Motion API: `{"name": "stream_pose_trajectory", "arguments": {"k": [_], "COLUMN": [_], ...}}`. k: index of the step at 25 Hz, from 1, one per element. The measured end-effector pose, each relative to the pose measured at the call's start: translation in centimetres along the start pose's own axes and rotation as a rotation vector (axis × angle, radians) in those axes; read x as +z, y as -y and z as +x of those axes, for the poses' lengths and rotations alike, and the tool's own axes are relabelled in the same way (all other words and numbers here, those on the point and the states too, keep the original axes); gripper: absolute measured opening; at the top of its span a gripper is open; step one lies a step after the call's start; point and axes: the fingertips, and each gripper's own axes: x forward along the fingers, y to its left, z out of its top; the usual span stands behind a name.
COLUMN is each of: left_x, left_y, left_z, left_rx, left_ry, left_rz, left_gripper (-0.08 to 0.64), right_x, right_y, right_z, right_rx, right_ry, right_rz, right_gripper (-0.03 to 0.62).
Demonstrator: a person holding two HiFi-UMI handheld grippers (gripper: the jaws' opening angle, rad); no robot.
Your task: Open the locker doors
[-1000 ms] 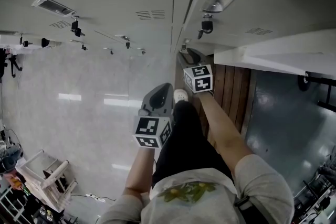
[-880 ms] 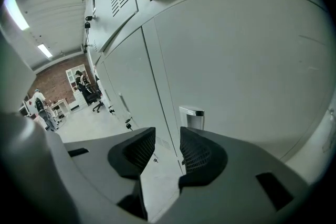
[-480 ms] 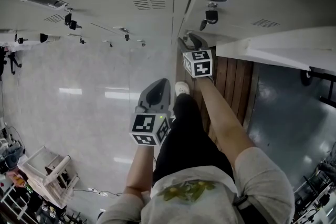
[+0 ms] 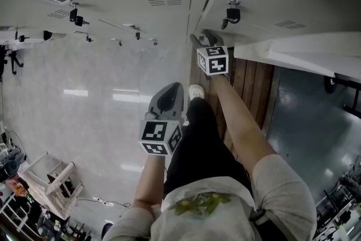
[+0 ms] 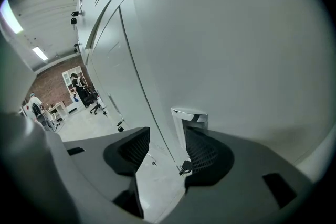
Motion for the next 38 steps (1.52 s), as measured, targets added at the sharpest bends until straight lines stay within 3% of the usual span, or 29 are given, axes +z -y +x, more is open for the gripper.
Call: {"name": "stream_pose_trajectory", "arguments": {"k": [13,29,38], "left_x": [0.1,-0.9,-1.2], "left_y": [0.1,0.5,0.8], "left_z": [-0.1,-0.5,-0.9], "left_rx": [-0.004,-0.021,-0.032], "left_ry": [-0.001,-0.019,-0.023], "left_rz": [0.004,0.013,0.015], "left_gripper": [0.038,0.038,0.038], "right_x": [-0.5,-1.7,-2.5], "right_y": [-0.6,-0.8,-0.5], "right_z": [-0.2,-1.6,-2.6], "right_rx": [-0.002,-0.092,-0.149], "right_ry": [-0.017,-0.028,-0.065], "right_rz": [-0.018,0.078,0.125], "right_gripper": [0.207,0.202,0.149]}}
